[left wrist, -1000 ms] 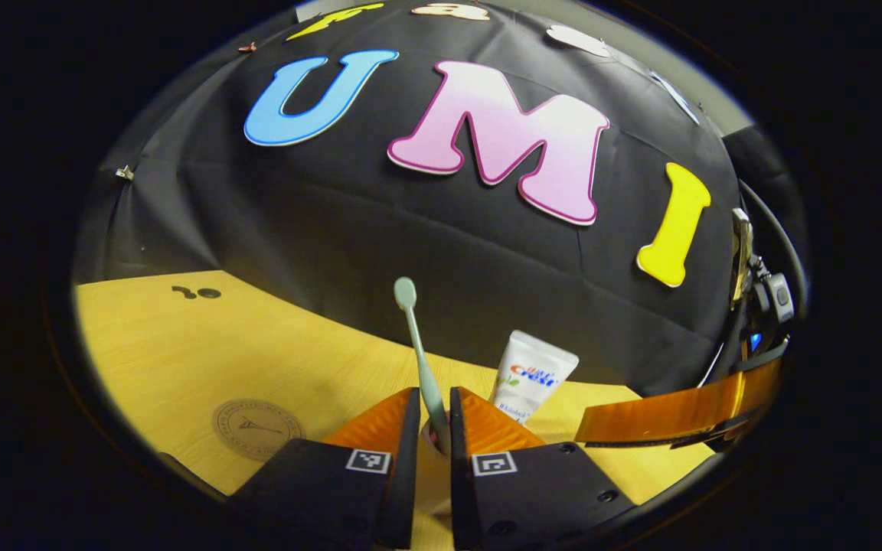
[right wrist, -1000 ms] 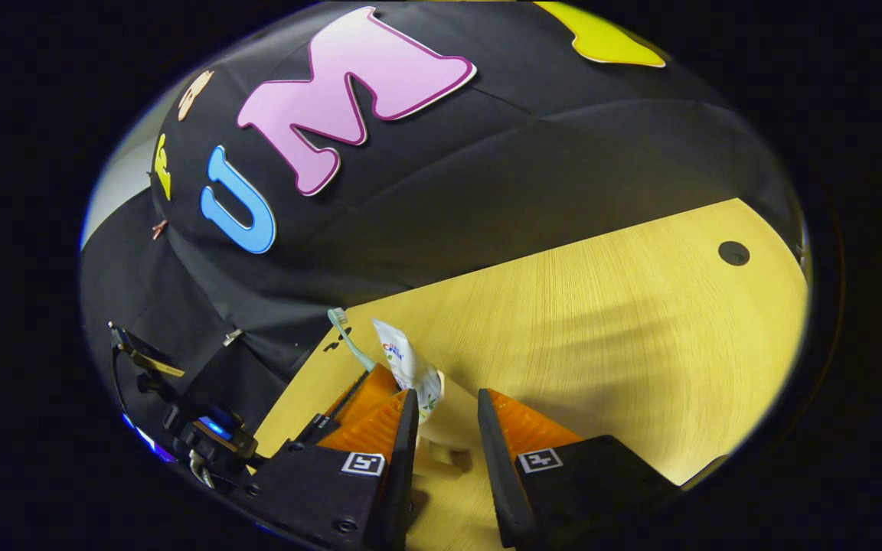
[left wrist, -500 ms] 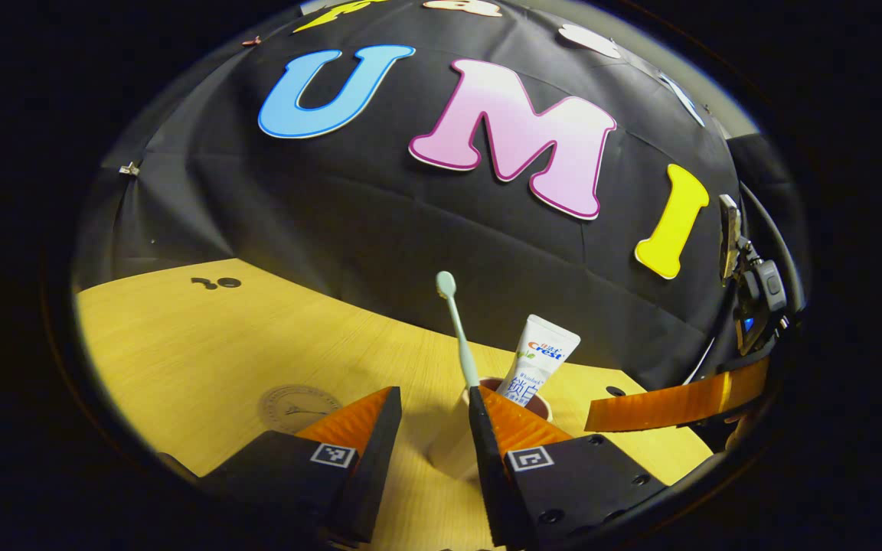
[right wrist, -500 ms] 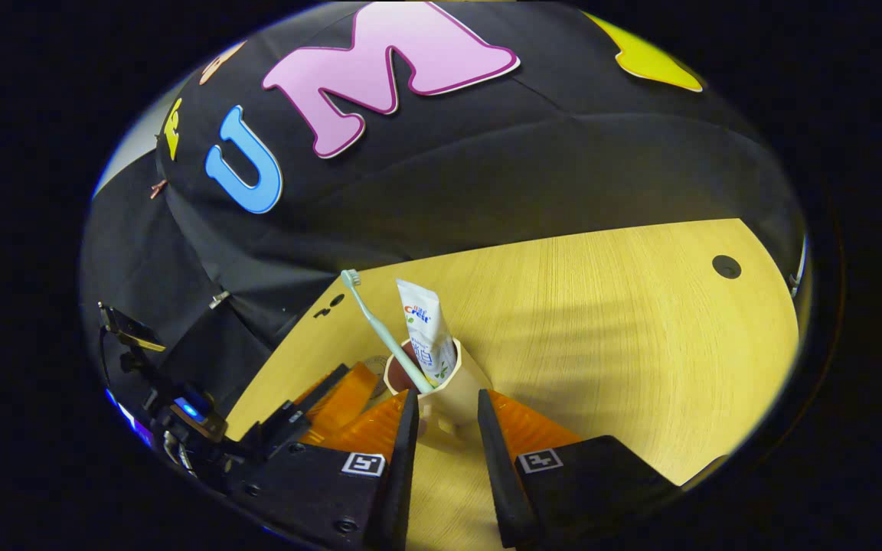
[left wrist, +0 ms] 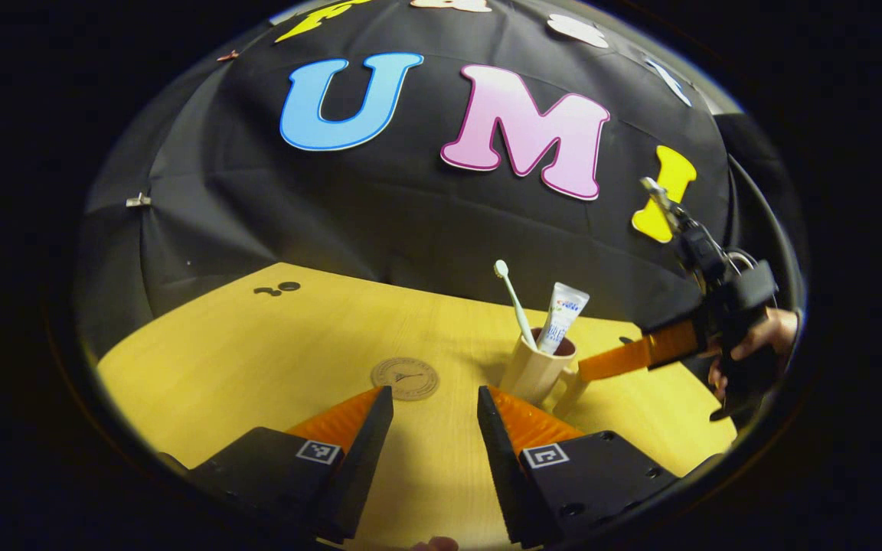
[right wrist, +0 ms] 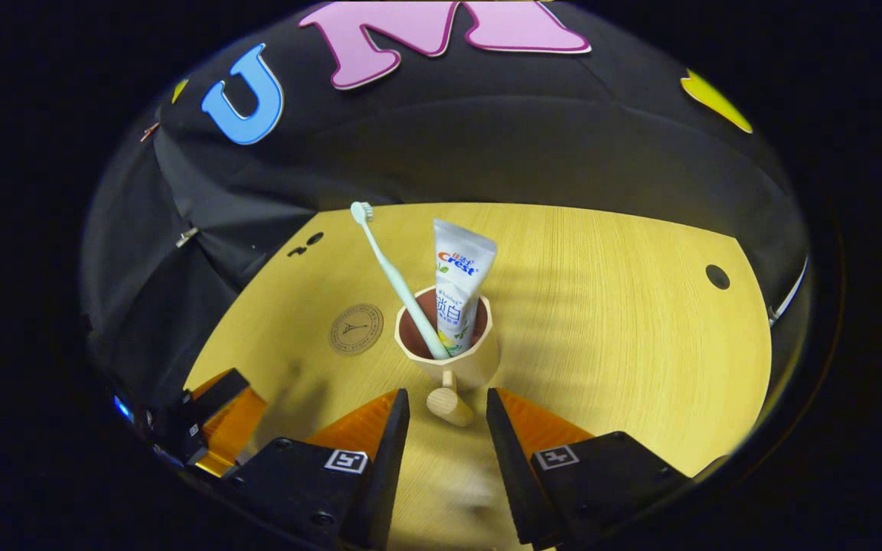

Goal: Put the toothbrush and toothpaste on the desktop into the cup, then pick up the cup and place it on the coaster on the desktop.

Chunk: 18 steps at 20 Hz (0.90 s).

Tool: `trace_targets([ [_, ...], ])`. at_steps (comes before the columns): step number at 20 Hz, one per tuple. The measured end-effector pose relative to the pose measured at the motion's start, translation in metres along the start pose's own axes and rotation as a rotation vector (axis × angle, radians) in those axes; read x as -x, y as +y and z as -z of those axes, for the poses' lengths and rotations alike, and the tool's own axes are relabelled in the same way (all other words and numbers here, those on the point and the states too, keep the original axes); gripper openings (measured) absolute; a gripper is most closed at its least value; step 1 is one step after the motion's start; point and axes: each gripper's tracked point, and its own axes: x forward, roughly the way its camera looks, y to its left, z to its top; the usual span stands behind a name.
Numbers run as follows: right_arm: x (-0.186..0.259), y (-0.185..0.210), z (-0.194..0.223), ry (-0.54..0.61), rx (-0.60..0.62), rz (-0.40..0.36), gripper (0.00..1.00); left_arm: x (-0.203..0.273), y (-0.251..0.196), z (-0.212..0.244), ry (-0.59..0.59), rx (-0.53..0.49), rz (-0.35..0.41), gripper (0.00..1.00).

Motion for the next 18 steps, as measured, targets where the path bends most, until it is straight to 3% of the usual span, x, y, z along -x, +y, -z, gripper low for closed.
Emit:
trace_targets([
  [1, -0.002, -0.002, 0.004, 0.034, 0.014, 0.026, 0.63, 0.007, 0.005, 0.002, 0.007, -0.022, -0.003, 0.72],
  [2, -0.004, 0.0, 0.006, 0.064, 0.023, 0.038, 0.63, 0.015, 0.008, 0.005, 0.014, -0.038, -0.003, 0.71],
  [3, -0.008, 0.003, 0.009, 0.096, 0.024, 0.046, 0.53, 0.022, 0.01, 0.008, 0.021, -0.048, 0.0, 0.71],
  [4, -0.012, 0.005, 0.012, 0.123, 0.026, 0.056, 0.63, 0.028, 0.012, 0.012, 0.028, -0.05, 0.003, 0.71],
  [7, -0.024, 0.006, 0.011, 0.168, 0.073, 0.094, 0.63, 0.042, 0.016, 0.02, 0.047, -0.033, 0.008, 0.72],
  [8, -0.027, 0.006, 0.01, 0.181, 0.093, 0.106, 0.73, 0.046, 0.018, 0.023, 0.054, -0.021, 0.01, 0.72],
  [9, -0.031, 0.007, 0.011, 0.193, 0.099, 0.115, 0.63, 0.048, 0.02, 0.026, 0.062, -0.01, 0.009, 0.72],
  [12, -0.041, 0.003, 0.015, 0.22, 0.079, 0.154, 0.6, 0.058, 0.033, 0.038, 0.075, 0.007, 0.005, 0.72],
  [13, -0.043, -0.001, 0.015, 0.22, 0.073, 0.173, 0.48, 0.06, 0.037, 0.039, 0.077, 0.012, -0.002, 0.72],
  [18, -0.044, -0.004, 0.013, 0.179, 0.084, 0.185, 0.17, 0.062, 0.063, 0.043, 0.081, 0.067, -0.04, 0.72],
])
